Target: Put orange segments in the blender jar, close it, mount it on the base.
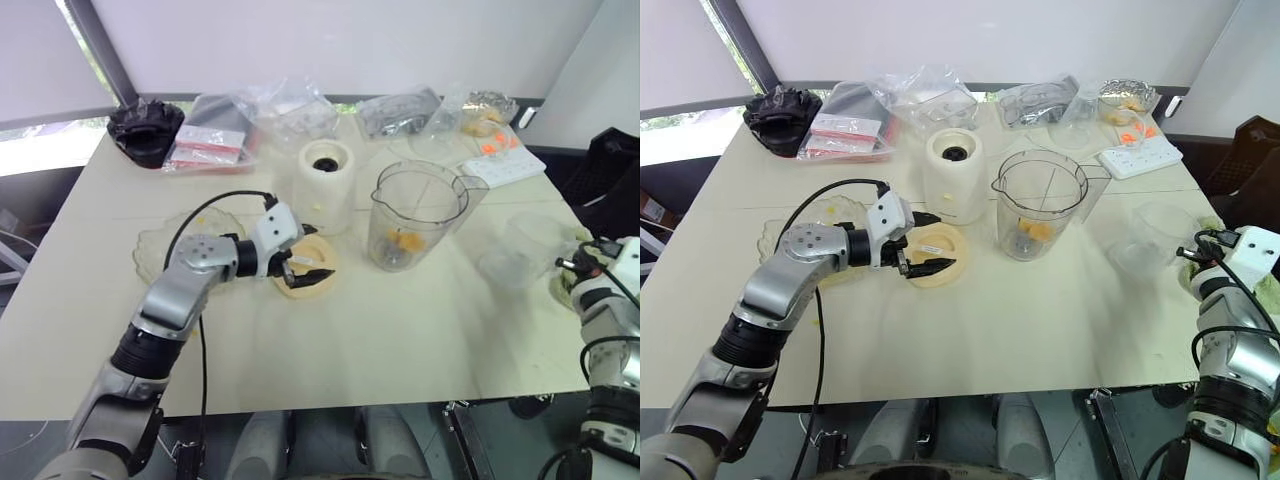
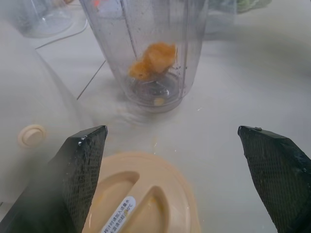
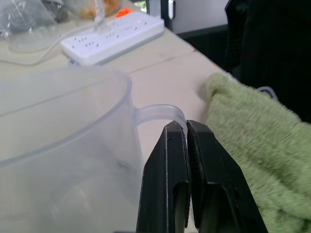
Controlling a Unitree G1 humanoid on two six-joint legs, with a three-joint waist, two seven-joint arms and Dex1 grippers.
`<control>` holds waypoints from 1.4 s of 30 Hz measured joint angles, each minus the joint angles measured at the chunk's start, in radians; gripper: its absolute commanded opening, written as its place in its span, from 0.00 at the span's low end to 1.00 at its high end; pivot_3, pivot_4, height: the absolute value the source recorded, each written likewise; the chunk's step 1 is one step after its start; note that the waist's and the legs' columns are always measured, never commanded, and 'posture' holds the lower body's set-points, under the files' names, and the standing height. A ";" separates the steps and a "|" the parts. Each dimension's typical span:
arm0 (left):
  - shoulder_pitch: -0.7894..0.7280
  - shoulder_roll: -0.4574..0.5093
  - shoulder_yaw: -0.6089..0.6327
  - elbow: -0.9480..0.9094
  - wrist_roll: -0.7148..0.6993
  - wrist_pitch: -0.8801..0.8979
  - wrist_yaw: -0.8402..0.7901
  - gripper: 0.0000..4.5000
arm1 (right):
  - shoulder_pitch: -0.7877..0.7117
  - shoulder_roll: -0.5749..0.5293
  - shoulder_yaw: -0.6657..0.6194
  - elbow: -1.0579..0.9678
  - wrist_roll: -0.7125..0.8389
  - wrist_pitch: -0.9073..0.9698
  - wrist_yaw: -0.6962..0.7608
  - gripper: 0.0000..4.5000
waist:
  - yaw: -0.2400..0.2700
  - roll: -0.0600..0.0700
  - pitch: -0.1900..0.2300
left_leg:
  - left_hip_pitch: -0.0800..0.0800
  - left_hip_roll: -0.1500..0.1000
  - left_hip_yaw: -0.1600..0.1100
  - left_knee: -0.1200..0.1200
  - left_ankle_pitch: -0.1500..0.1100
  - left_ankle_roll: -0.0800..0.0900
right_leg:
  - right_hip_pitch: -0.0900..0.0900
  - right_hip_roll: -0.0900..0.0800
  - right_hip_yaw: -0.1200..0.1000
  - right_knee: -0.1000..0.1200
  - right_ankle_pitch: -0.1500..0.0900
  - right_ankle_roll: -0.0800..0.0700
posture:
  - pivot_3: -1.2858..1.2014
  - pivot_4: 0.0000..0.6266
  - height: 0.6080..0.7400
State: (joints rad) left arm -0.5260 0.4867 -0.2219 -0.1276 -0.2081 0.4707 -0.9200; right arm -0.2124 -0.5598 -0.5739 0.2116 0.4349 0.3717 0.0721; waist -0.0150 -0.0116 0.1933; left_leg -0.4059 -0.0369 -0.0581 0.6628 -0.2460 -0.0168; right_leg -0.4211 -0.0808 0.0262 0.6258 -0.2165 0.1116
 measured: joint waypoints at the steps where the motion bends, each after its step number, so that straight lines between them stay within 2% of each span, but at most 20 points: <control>1: 0.000 -0.003 0.000 0.000 0.000 -0.001 0.000 1.00 | 0.002 0.000 -0.005 -0.017 0.000 0.003 -0.009 0.02 | 0.000 0.000 0.000 | 0.000 0.000 0.000 0.000 0.000 0.000 | 0.000 0.000 0.000 0.000 0.000 0.000 | 0.52 0.24 1.00; 24: -0.012 -0.019 -0.002 0.014 0.003 -0.020 -0.013 1.00 | -0.050 0.030 -0.034 -0.202 0.043 0.043 -0.085 0.02 | 0.000 0.001 0.001 | -0.001 0.000 0.000 0.000 0.000 0.000 | -0.001 0.000 0.000 0.000 0.000 0.000 | 0.52 0.24 1.00; 42: -0.013 -0.032 -0.003 0.029 0.003 -0.026 -0.015 1.00 | -0.195 -0.095 -0.030 -0.478 0.094 0.223 -0.072 0.02 | 0.002 0.001 0.001 | -0.002 0.000 0.000 0.000 0.000 0.000 | -0.002 0.000 0.000 -0.001 0.000 0.000 | 0.52 0.24 1.00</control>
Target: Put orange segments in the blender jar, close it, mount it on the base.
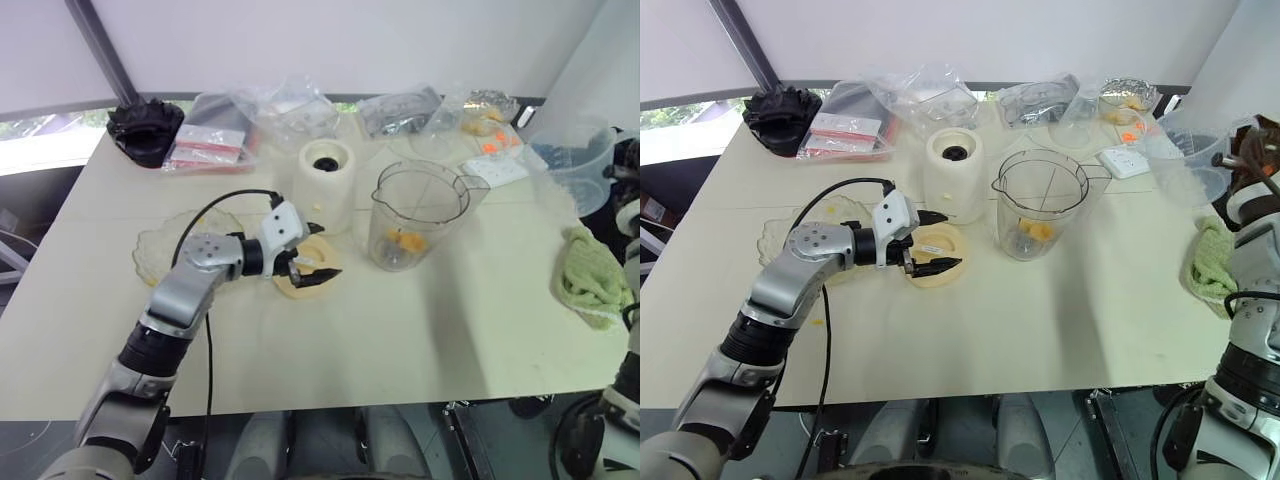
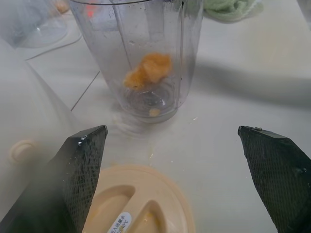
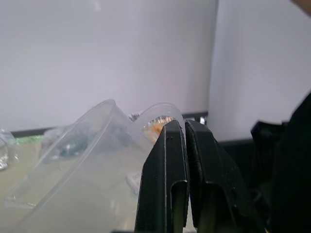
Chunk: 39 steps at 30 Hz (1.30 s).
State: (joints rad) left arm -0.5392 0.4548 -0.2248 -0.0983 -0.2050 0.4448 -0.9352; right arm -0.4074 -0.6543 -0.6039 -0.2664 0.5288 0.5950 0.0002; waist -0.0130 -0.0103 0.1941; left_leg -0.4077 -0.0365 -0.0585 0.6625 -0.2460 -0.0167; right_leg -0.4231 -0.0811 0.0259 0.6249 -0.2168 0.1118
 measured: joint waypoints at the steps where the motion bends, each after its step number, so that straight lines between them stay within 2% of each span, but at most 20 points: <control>1: 0.000 -0.002 -0.001 0.001 0.000 0.000 -0.001 1.00 | -0.005 -0.004 0.001 -0.015 0.003 0.008 0.002 0.02 | 0.000 0.000 0.000 | 0.000 0.000 0.000 0.000 0.000 0.000 | 0.000 0.000 0.000 0.000 0.000 0.000 | 0.52 0.24 1.00; 9: -0.011 -0.007 -0.021 0.023 0.000 -0.013 -0.010 1.00 | -0.069 -0.023 0.012 -0.128 0.035 0.100 -0.005 0.02 | 0.001 0.000 0.000 | -0.001 0.000 -0.001 0.000 0.000 0.000 | 0.000 0.000 0.000 -0.002 0.000 0.000 | 0.52 0.24 1.00; 14: -0.028 -0.009 -0.029 0.051 0.001 -0.032 -0.018 1.00 | -0.078 -0.071 0.049 -0.208 0.030 0.139 0.011 0.02 | 0.001 0.000 0.000 | -0.001 0.000 -0.002 -0.002 0.000 0.001 | 0.000 -0.001 0.000 -0.004 0.000 0.000 | 0.52 0.24 1.00; 23: -0.051 -0.016 -0.035 0.082 0.001 -0.050 -0.020 1.00 | -0.011 -0.153 0.117 -0.326 -0.048 0.144 0.079 0.02 | 0.003 0.000 0.000 | -0.001 0.000 -0.001 -0.003 -0.001 0.001 | 0.000 -0.001 0.000 -0.007 0.000 0.000 | 0.52 0.24 1.00; 39: -0.054 -0.034 -0.034 0.104 0.010 -0.074 -0.008 1.00 | -0.002 -0.201 0.234 -0.366 -0.232 0.076 0.168 0.02 | 0.002 0.000 0.000 | -0.001 0.000 -0.001 -0.004 -0.001 0.001 | 0.000 -0.001 -0.001 -0.007 0.000 0.000 | 0.52 0.24 1.00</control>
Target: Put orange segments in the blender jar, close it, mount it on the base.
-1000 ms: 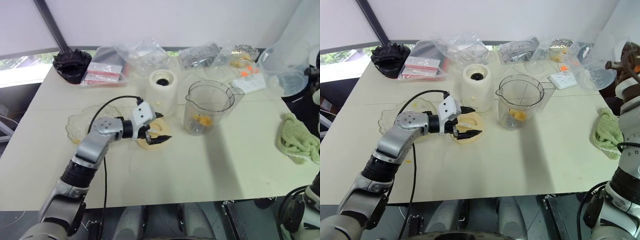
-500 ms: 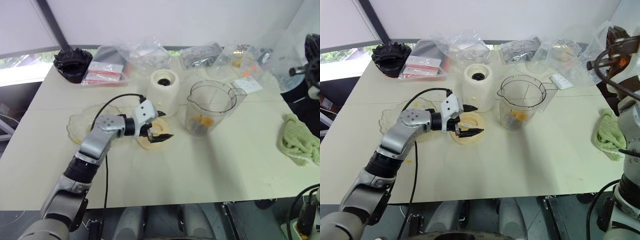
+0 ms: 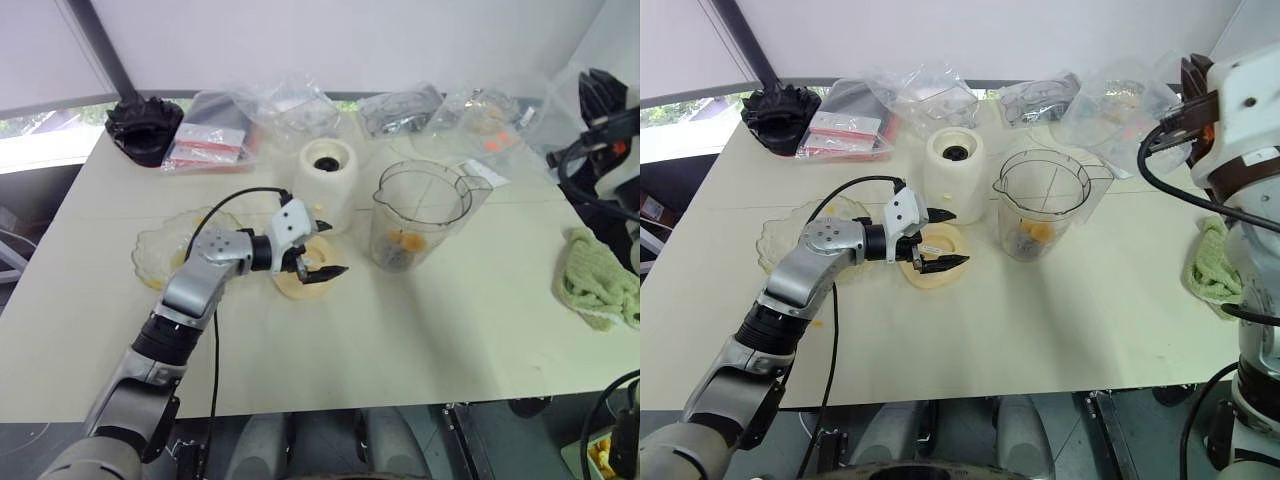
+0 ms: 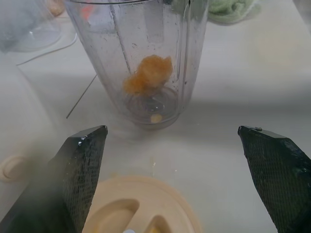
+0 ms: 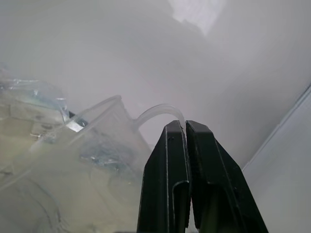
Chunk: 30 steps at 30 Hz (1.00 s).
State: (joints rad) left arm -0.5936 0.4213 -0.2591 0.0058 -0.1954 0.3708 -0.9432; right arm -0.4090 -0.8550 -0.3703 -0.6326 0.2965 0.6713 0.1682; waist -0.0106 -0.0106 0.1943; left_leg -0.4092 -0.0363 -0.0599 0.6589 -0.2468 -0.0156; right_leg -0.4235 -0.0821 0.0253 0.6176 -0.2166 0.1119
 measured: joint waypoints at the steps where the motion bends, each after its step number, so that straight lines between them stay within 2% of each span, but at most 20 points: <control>1: 0.000 -0.001 0.000 0.000 0.000 -0.004 0.000 1.00 | 0.005 -0.007 0.012 -0.002 -0.019 -0.013 0.008 0.02 | 0.000 0.000 0.000 | 0.000 0.000 0.000 0.000 0.000 0.000 | 0.000 0.000 0.000 0.000 0.000 0.000 | 0.52 0.24 1.00; 12: 0.001 0.001 0.000 0.000 0.006 -0.005 0.009 1.00 | 0.044 -0.015 0.082 0.014 -0.180 -0.144 0.066 0.02 | 0.000 0.000 0.000 | 0.000 0.000 0.000 0.000 0.000 0.000 | 0.000 0.000 0.000 0.000 0.000 0.000 | 0.52 0.24 1.00; 30: 0.002 0.008 0.001 -0.004 0.008 -0.005 0.015 1.00 | 0.126 0.088 0.124 0.031 -0.295 -0.210 0.098 0.02 | 0.000 0.000 0.000 | 0.000 -0.001 0.000 0.000 0.000 0.000 | 0.000 0.000 0.000 0.000 0.000 0.000 | 0.52 0.24 1.00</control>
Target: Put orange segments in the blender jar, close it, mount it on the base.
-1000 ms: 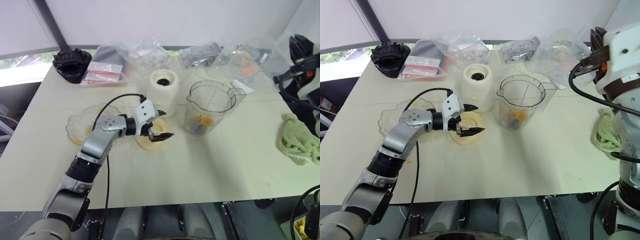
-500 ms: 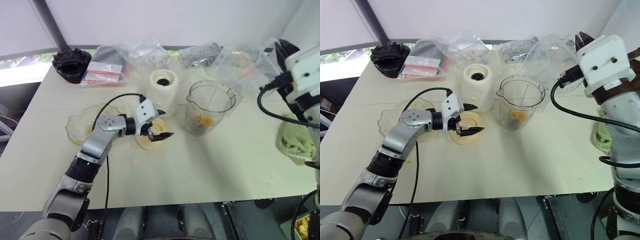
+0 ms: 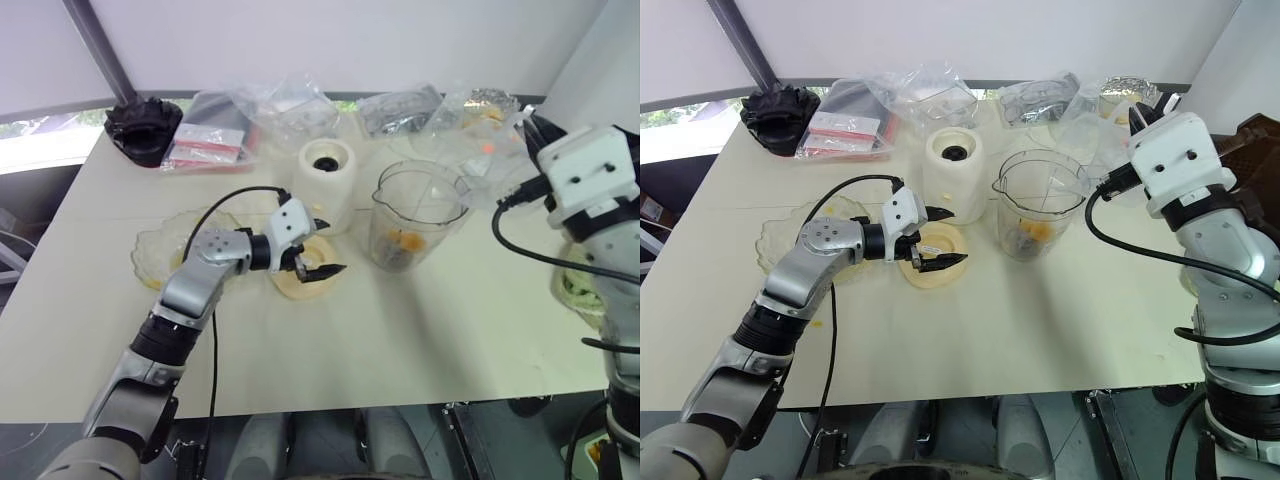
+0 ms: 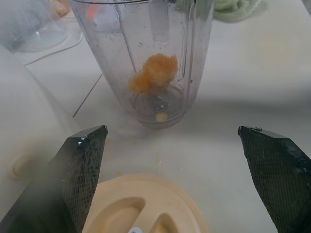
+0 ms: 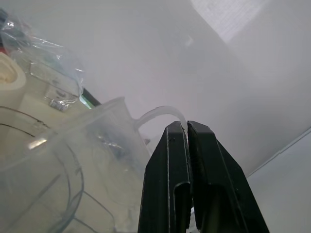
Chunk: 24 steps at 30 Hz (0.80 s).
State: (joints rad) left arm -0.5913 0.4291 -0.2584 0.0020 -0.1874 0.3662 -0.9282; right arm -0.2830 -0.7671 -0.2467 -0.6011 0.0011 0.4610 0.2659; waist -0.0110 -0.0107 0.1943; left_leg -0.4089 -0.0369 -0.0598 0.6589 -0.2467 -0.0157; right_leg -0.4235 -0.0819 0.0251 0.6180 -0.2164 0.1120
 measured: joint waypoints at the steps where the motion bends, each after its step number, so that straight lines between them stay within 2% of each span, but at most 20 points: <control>1: 0.000 0.000 0.000 0.000 0.000 0.000 0.000 1.00 | 0.000 0.000 0.003 0.000 -0.007 -0.004 0.002 0.02 | 0.000 0.000 0.000 | 0.000 0.000 0.000 0.000 0.000 0.000 | 0.000 0.000 0.000 0.000 0.000 0.000 | 0.52 0.24 1.00; 16: 0.000 -0.004 0.000 -0.003 0.000 0.000 0.008 1.00 | -0.044 0.006 0.111 -0.001 -0.105 -0.053 0.035 0.02 | 0.000 0.000 0.000 | 0.000 0.000 0.000 0.000 0.000 0.000 | 0.000 0.000 0.000 0.000 0.000 0.000 | 0.52 0.24 1.00; 24: 0.007 -0.003 0.000 -0.006 0.000 0.001 0.014 1.00 | -0.045 0.005 0.116 0.017 -0.141 -0.090 0.059 0.02 | 0.000 0.000 0.000 | 0.000 0.000 0.000 0.000 0.000 0.000 | 0.000 0.000 0.000 0.000 0.000 0.000 | 0.52 0.24 1.00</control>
State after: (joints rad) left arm -0.5847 0.4256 -0.2584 -0.0037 -0.1874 0.3669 -0.9143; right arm -0.3284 -0.7619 -0.1305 -0.5840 -0.1403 0.3707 0.3251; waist -0.0110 -0.0107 0.1943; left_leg -0.4088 -0.0373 -0.0597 0.6589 -0.2467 -0.0157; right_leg -0.4235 -0.0818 0.0250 0.6182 -0.2163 0.1121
